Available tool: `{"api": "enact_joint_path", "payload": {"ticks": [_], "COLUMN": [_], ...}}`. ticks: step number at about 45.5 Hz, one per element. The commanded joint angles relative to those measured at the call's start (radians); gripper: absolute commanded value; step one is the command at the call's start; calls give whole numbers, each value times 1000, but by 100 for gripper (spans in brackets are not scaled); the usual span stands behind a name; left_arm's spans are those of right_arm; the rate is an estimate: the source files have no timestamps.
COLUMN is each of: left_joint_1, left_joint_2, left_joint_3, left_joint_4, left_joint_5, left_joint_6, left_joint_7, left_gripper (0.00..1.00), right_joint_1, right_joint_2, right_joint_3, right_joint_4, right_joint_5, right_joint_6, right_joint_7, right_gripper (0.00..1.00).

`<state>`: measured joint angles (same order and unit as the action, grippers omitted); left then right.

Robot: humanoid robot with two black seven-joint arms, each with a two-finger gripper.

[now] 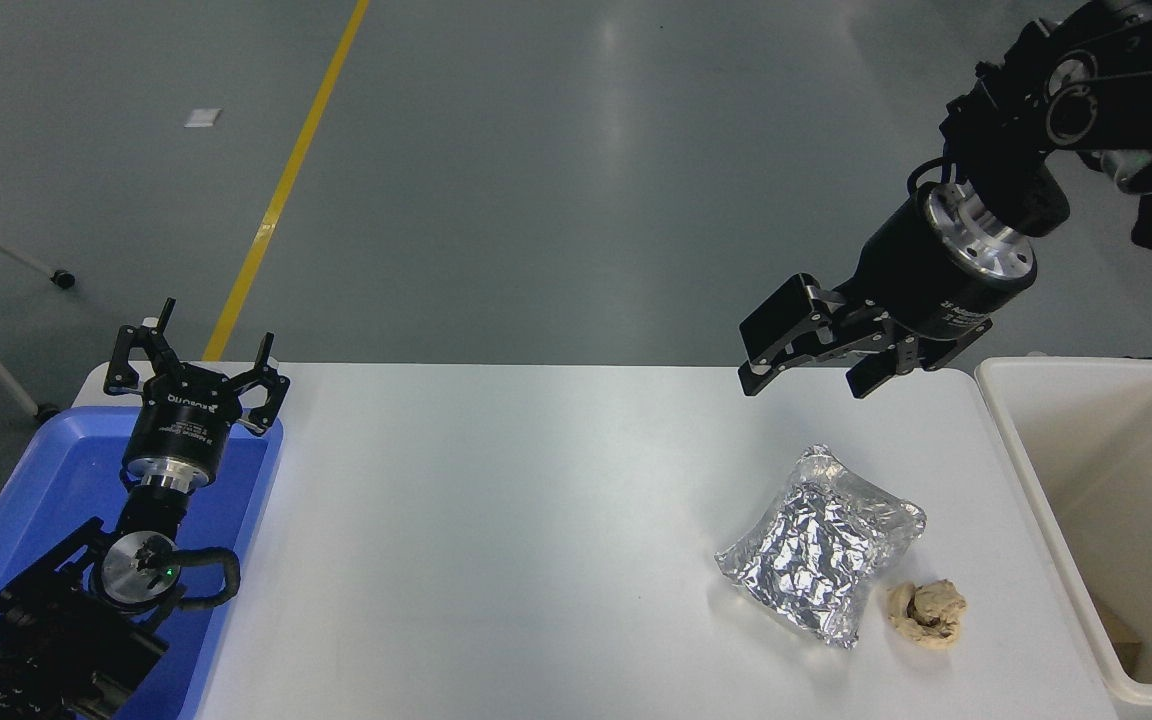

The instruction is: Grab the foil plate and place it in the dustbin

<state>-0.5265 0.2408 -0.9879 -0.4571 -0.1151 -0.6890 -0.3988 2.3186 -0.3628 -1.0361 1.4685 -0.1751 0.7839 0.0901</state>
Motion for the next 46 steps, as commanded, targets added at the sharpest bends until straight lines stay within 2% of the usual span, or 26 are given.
{"api": "enact_joint_path", "payload": {"ticks": [1,18,27,37,46], "left_joint_1": [0,0,-1,0,-1], "left_joint_2": [-1,0,0,0,0], "left_joint_3": [-12,-6,-6,-5,-5], "left_joint_4": [0,0,0,0,0], "left_joint_5": [-2,0,0,0,0], "left_joint_6": [-1,0,-1,-1,0], "left_joint_7": [5,0,0,0,0], "left_gripper": [100,100,100,100,100], "right_joint_1": [16,-119,-211,-447,-660], "right_joint_2": [-19,5,4,-18,-21], "right_joint_3": [-12,5,4,-12,5], "right_joint_4": [10,-5,-39,-224,-390], "right_joint_5": [3,-12,-92,-222,-238], "right_joint_6": [2,2,-11,-115,-175], "right_joint_7": [-3,0,0,0,-1], "right_gripper": [100,100,100,100,100]}}
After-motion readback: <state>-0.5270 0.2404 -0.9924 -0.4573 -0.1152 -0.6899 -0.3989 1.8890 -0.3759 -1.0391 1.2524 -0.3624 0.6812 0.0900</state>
